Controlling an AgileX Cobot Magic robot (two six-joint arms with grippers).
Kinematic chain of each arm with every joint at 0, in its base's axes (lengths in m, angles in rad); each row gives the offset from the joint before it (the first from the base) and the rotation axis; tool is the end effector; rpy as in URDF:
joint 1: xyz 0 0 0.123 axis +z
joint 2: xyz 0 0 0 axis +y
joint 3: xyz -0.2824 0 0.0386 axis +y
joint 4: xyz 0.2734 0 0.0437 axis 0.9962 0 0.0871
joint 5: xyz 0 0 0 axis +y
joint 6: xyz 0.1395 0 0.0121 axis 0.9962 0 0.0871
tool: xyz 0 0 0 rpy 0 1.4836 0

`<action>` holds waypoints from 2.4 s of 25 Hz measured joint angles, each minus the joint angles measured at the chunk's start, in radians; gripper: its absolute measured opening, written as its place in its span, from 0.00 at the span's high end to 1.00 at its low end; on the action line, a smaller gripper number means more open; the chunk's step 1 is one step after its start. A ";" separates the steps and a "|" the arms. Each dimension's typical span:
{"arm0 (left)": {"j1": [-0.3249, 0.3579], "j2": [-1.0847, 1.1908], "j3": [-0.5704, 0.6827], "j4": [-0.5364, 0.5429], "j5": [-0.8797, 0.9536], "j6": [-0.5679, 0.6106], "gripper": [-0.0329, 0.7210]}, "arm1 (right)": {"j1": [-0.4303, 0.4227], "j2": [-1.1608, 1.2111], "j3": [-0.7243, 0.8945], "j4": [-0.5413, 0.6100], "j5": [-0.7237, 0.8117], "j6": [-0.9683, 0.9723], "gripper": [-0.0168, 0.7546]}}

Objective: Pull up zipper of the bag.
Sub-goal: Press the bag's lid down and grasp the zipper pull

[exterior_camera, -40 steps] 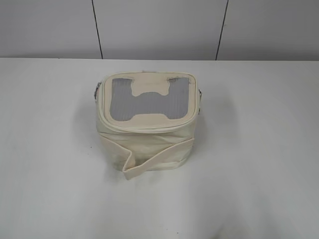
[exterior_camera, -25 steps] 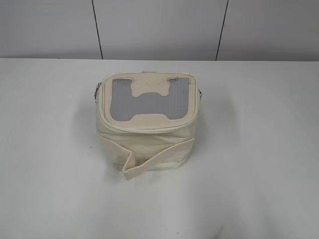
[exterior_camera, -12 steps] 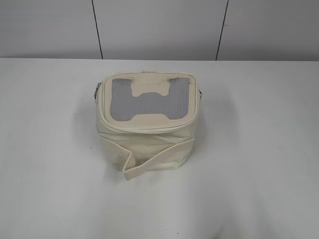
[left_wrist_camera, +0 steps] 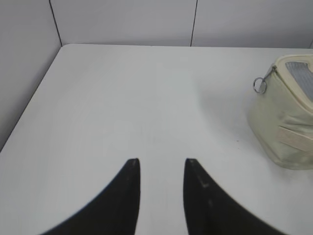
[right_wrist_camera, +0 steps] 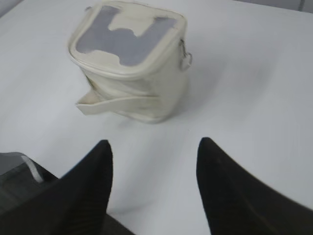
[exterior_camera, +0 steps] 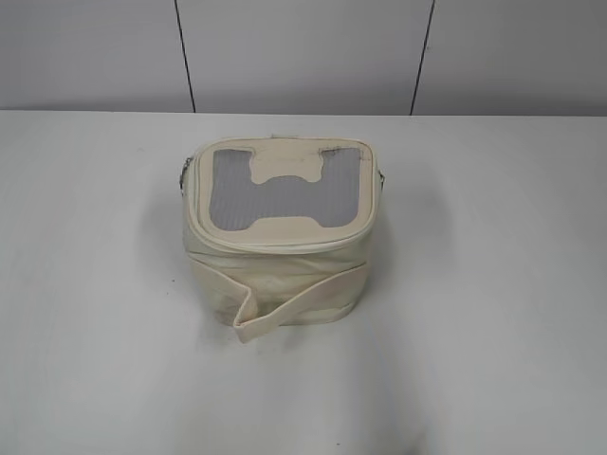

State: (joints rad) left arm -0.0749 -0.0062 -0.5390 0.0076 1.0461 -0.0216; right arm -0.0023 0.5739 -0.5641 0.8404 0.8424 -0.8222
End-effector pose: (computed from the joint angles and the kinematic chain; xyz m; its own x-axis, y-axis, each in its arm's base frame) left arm 0.0565 -0.0033 0.2826 -0.4020 0.0123 -0.9155 0.0617 0.9980 -0.0136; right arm 0.1560 0.0775 0.2874 -0.4412 -0.1503 -0.8848 -0.5573 0.8187 0.1388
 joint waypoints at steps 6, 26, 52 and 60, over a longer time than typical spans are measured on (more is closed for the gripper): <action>-0.008 0.000 0.000 -0.008 0.000 0.000 0.64 | 0.055 0.551 -0.195 0.286 -0.031 -0.428 0.41; -0.008 0.008 0.000 0.004 -0.001 0.000 0.64 | 0.428 1.764 -1.515 0.093 0.272 -0.238 0.41; 0.206 1.385 -0.355 -1.339 0.105 1.374 0.63 | 0.441 1.845 -1.583 0.033 0.349 -0.152 0.92; 0.174 1.763 -0.559 -1.176 0.068 1.633 0.43 | 0.441 1.845 -1.583 0.033 0.350 -0.148 0.92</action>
State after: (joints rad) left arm 0.0988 1.7572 -1.0980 -1.1683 1.1136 1.6109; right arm 0.4386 2.4193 -2.1473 0.8737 1.1920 -0.9699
